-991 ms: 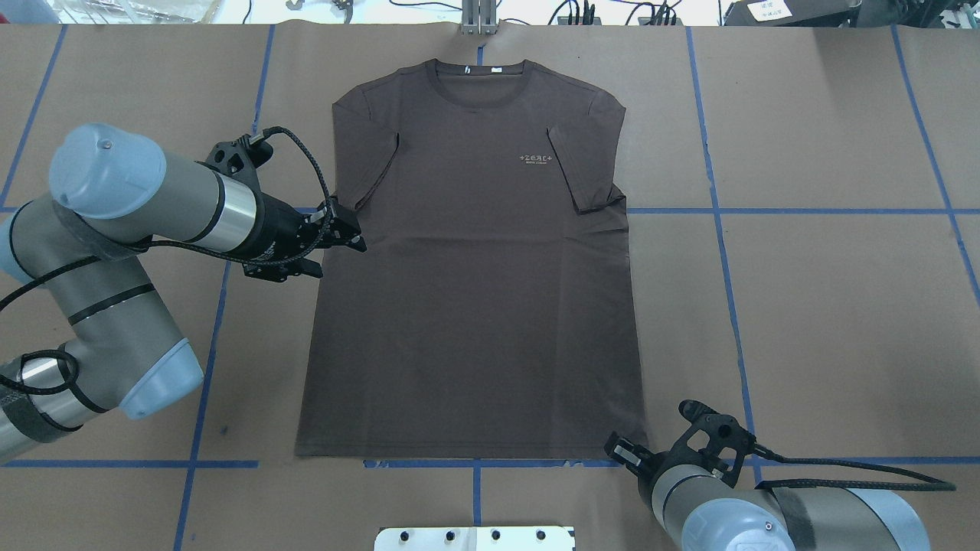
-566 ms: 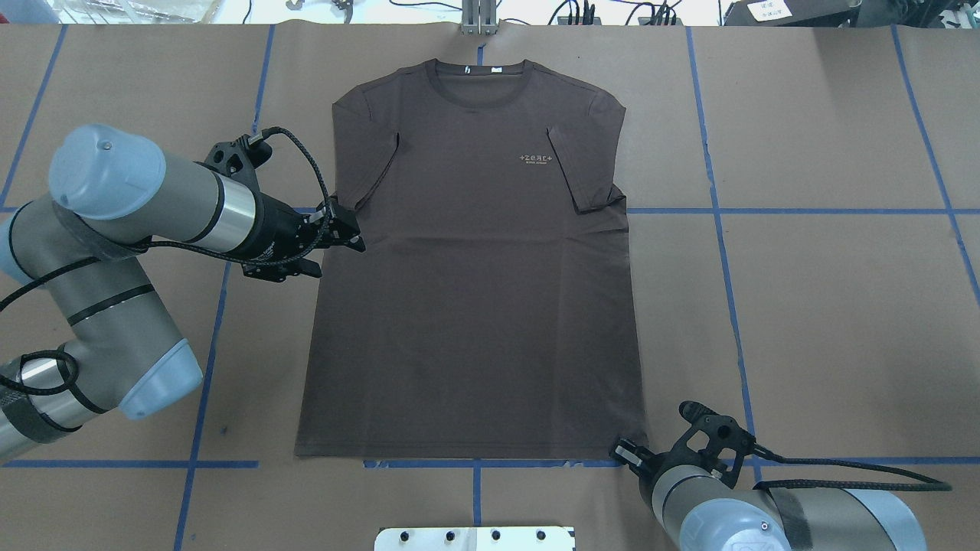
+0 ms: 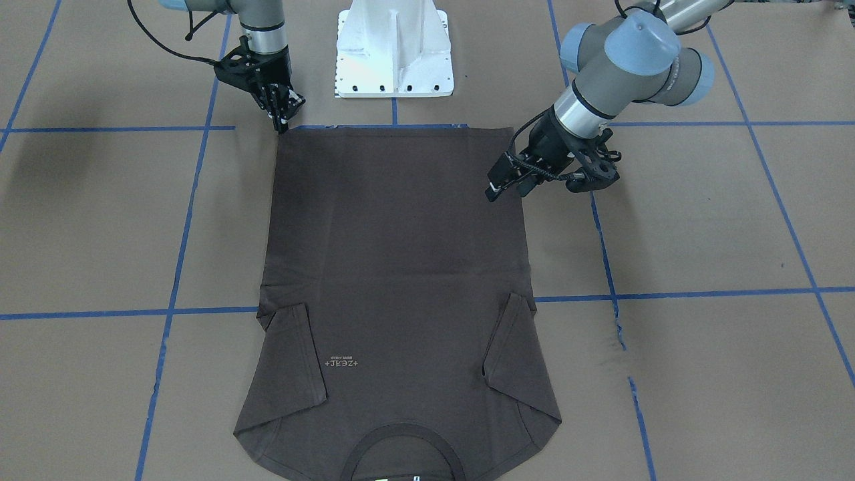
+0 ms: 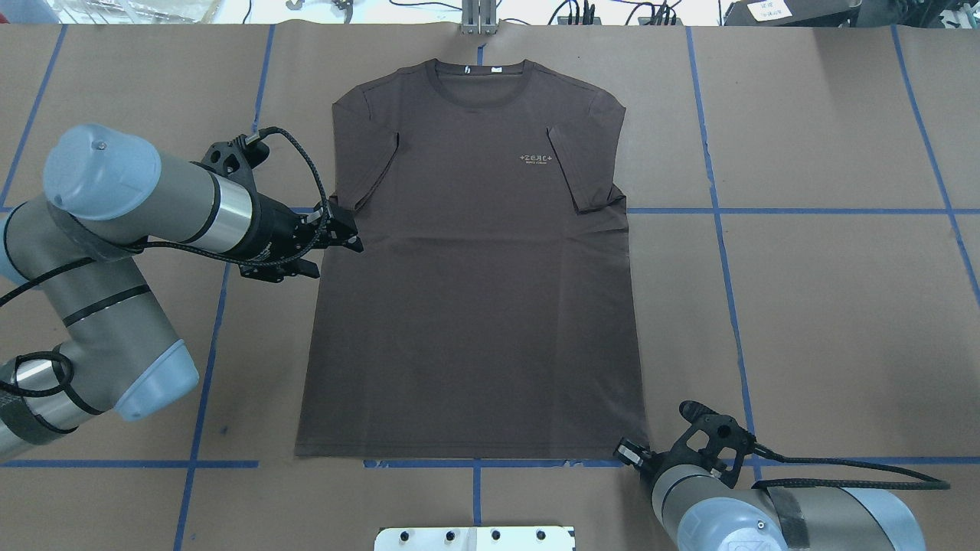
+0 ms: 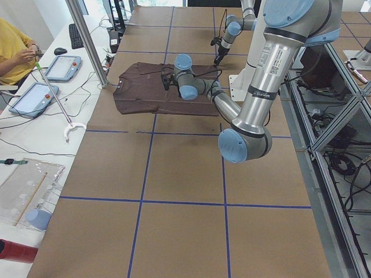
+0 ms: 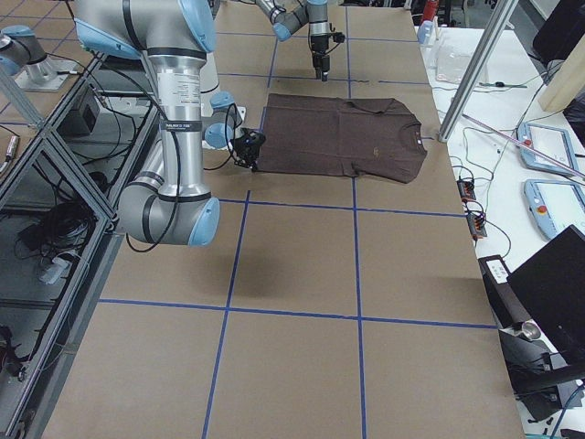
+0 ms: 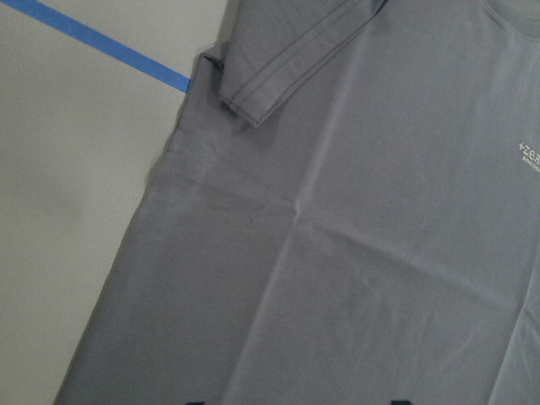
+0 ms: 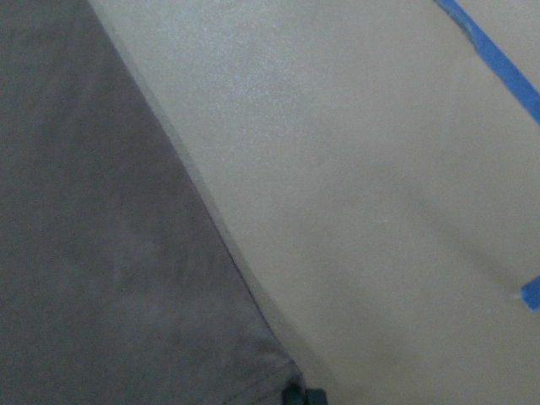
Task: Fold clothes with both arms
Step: 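Move the right gripper to the near hem corner while the left gripper lifts, then lower the left gripper to the other hem corner nearest the robot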
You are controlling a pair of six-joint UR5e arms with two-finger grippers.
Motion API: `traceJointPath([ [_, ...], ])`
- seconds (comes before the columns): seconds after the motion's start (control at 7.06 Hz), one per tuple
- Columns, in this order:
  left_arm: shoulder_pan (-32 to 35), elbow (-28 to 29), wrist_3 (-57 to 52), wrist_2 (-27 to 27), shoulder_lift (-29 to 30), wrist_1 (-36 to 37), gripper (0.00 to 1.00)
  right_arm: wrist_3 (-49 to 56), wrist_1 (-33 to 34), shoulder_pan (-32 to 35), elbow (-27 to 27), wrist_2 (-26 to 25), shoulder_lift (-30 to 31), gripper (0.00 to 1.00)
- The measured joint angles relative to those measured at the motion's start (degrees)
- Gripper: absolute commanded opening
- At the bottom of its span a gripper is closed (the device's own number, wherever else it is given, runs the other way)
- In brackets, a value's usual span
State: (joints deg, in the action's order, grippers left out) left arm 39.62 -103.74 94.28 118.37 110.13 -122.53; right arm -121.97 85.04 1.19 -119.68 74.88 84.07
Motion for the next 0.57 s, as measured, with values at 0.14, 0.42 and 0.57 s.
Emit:
traceJointPath([
  [0.14,-0.03,-1.72,-0.04,0.11,-1.76,0.01,0.89,0.04,0.05,0.12,-0.16,0.10,-0.12,0.00],
  [0.42,-1.57,-4.85,0.20,-0.10,-4.83,0.10,1.00,0.18,0.07,0.95,-1.42,0.29,-0.36,0.00],
  [0.57,-4.68,-7.26,0.58,-1.12,-7.93,0.13,1.00,0.22,0.12,1.27,-2.25,0.33,-0.48,0.00],
])
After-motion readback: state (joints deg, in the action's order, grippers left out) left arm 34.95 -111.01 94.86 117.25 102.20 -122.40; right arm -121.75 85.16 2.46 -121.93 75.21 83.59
